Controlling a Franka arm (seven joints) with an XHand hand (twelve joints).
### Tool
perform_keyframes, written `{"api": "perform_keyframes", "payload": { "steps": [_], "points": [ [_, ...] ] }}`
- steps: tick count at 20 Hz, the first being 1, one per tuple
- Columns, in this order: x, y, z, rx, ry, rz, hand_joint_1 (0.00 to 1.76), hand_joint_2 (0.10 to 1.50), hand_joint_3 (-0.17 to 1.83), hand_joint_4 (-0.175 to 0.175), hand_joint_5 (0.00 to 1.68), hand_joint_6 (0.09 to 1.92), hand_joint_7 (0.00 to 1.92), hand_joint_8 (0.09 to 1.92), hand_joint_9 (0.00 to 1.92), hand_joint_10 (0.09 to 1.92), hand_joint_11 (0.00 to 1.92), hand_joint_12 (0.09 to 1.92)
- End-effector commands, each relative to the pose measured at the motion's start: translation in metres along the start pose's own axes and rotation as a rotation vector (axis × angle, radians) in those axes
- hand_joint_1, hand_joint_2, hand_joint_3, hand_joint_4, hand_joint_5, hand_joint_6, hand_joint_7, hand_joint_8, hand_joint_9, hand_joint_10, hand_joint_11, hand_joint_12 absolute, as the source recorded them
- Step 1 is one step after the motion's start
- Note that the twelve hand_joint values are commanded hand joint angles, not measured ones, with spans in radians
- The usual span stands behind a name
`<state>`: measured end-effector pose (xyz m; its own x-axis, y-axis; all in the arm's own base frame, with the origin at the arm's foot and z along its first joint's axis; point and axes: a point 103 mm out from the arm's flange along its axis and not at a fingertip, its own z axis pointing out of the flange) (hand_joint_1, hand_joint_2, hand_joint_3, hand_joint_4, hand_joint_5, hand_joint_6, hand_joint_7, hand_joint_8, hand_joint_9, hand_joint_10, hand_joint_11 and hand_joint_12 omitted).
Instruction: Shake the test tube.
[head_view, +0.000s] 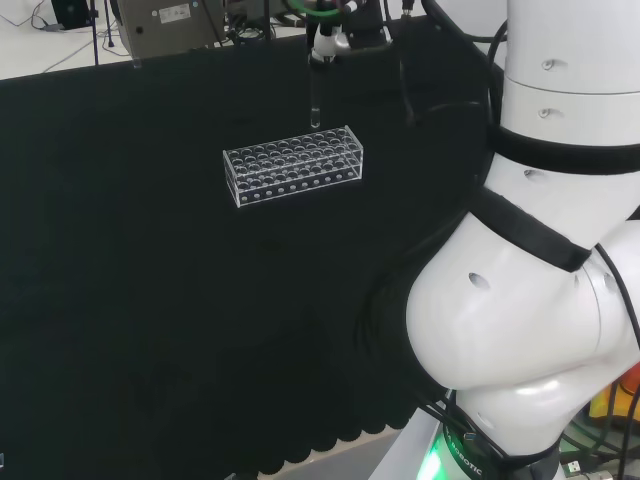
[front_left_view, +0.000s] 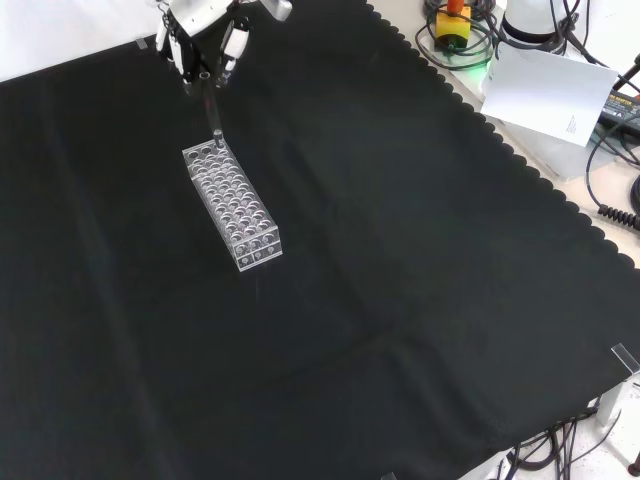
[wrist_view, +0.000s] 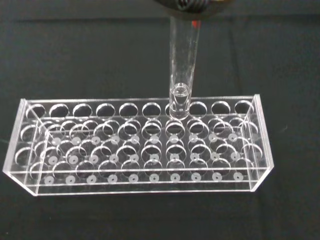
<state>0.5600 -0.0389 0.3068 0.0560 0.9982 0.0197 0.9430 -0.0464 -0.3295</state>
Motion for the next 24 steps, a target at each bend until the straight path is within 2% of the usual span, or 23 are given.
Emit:
{"api": "perform_keyframes", "payload": {
  "steps": [1, 6, 10, 19, 24],
  "points": [
    [0.0, -0.01, -0.02, -0.022, 0.006, -0.003, 1.42, 1.04, -0.17, -0.175, 1.32, 0.32, 1.37, 0.73, 1.45, 0.09, 0.69, 1.21],
    [0.008, -0.014, -0.027, -0.03, 0.01, -0.016, 1.42, 1.04, -0.17, -0.175, 1.32, 0.32, 1.37, 0.73, 1.45, 0.09, 0.7, 1.21],
    [0.026, -0.015, -0.028, -0.028, 0.015, -0.047, 1.42, 1.03, -0.17, -0.175, 1.32, 0.32, 1.37, 0.72, 1.45, 0.09, 0.7, 1.21],
    [0.082, -0.011, -0.036, -0.039, 0.052, -0.152, 1.42, 1.03, -0.17, -0.175, 1.32, 0.32, 1.37, 0.72, 1.45, 0.09, 0.7, 1.21],
    [0.102, -0.011, -0.041, -0.048, 0.069, -0.202, 1.42, 1.03, -0.17, -0.175, 1.32, 0.32, 1.38, 0.72, 1.45, 0.09, 0.7, 1.21]
  ]
}}
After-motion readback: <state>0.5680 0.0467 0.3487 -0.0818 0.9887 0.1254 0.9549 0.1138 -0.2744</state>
